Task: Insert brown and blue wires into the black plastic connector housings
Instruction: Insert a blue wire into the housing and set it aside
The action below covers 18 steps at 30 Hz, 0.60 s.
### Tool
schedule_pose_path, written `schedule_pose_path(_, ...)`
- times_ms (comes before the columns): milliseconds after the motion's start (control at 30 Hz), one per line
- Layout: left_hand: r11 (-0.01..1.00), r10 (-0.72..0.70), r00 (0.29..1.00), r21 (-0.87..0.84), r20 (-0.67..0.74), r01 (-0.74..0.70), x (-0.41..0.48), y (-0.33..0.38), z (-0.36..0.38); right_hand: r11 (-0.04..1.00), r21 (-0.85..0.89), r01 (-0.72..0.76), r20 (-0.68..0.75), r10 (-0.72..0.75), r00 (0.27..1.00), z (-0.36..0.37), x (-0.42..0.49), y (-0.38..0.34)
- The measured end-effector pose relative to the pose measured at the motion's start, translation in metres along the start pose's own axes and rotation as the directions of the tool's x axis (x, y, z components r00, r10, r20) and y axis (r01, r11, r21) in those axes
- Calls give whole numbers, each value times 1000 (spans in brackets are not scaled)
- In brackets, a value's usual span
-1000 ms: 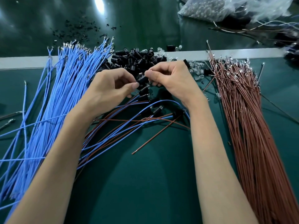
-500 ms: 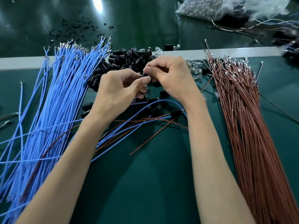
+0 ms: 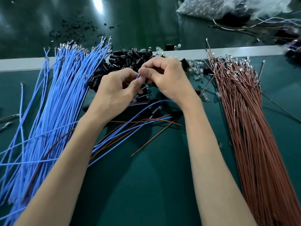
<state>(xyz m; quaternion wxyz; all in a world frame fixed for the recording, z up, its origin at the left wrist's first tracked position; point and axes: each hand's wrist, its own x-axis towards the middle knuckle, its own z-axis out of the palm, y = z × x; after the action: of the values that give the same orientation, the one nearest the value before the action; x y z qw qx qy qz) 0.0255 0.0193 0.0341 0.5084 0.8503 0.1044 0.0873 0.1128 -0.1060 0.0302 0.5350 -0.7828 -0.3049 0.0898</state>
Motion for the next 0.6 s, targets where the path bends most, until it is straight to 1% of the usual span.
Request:
schedule_pose_path(100,1000,18,999,12,-40,-18,0,0,-2,997,73,-23,40,20,999,-2,-1,2)
schedule_pose_path(267,997,14,997,-74,-78,-20,0,1,-3,988,138,-71,67,62,996,-6,-2,6)
schedule_pose_path(400,995,-10,996,-103,-86,1,0,1,-3,987,113,-111,102,100,990,-4,0,7)
schedule_pose_path(600,993,-43,993,-114,-106,31,0,-1,-5,992,94,-87,104,77,992,-4,0,6)
